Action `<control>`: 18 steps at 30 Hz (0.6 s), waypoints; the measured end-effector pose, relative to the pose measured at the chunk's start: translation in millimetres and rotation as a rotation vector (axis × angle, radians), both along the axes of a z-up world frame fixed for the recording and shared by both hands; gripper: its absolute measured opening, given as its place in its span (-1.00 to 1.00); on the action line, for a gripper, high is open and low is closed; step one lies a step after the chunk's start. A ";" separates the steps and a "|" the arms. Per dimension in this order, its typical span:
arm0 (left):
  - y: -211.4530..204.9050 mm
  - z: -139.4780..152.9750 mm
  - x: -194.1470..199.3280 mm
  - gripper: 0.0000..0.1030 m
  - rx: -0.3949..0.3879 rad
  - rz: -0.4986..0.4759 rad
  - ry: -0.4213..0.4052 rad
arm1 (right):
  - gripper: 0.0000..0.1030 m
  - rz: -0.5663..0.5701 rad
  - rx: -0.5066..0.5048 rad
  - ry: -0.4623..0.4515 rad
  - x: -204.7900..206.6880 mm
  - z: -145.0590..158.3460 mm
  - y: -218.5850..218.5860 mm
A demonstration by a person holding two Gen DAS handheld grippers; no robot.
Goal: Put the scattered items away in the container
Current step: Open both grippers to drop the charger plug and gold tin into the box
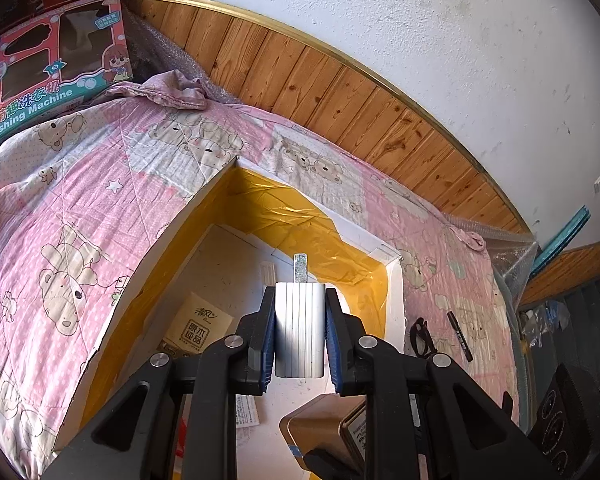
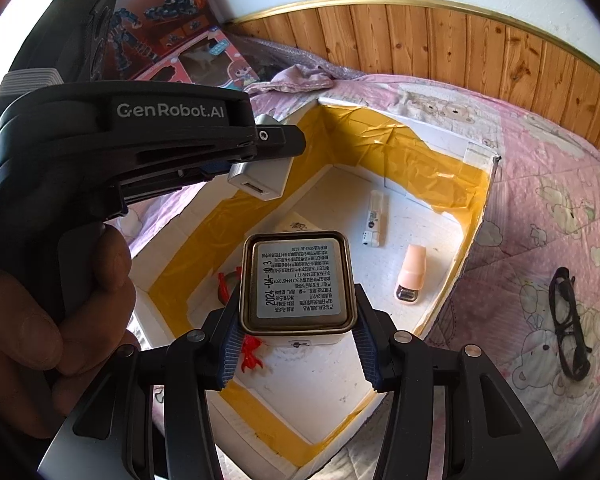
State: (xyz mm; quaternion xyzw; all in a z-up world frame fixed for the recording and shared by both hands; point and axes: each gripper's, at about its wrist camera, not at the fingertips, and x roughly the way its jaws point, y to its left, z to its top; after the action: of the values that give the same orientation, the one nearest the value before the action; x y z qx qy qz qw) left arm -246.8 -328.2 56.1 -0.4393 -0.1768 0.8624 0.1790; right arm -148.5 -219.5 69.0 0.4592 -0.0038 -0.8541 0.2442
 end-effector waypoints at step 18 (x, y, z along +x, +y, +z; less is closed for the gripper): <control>11.2 -33.3 -52.2 -0.56 -0.060 -0.004 -0.078 | 0.00 0.011 0.033 -0.016 -37.9 -10.9 -3.4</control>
State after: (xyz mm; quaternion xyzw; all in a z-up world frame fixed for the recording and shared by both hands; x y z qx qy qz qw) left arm -299.0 -317.0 22.9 -0.4779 -0.1567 0.8493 0.1605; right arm -186.4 -222.9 58.1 0.4703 0.0110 -0.8489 0.2412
